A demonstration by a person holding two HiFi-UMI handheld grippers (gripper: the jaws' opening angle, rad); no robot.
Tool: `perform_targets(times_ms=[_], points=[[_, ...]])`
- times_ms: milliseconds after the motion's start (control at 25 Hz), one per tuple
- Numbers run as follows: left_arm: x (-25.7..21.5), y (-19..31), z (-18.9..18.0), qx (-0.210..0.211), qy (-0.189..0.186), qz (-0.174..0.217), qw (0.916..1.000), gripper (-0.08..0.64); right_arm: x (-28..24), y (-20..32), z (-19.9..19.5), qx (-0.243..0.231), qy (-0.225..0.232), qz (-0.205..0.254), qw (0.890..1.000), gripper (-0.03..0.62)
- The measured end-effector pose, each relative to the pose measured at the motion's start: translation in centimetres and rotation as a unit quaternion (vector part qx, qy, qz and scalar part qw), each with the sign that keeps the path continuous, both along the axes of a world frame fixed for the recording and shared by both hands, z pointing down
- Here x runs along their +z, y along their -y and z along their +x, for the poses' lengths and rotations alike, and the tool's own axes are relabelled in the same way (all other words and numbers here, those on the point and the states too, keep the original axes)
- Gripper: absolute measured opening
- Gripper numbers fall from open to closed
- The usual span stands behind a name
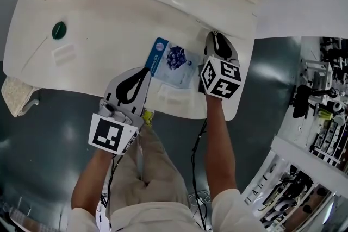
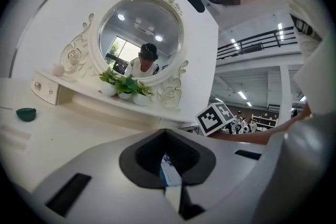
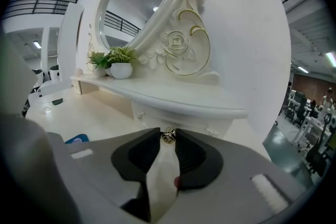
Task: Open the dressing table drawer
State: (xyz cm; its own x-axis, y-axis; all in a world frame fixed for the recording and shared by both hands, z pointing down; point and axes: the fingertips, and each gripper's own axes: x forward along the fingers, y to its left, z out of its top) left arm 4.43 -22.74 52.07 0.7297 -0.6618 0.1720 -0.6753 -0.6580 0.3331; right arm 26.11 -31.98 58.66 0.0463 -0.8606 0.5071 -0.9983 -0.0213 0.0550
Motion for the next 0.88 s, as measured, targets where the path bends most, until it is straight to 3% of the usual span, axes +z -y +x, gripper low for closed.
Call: perform_targets(times_ms=[280, 880], points=[[-0.22, -0.6, -0.64, 0.005, 0.005, 0.002, 1.0, 0.008, 0.06, -0.01, -0.08, -0.003, -0.016, -0.025, 1.0, 0.098], [0.38, -0.87, -0.85, 0.006, 0.015, -0.003, 0.9999, 0.008, 0.05, -0.14, -0.19, -0.008, -0.025, -0.028, 0.999, 0.097]])
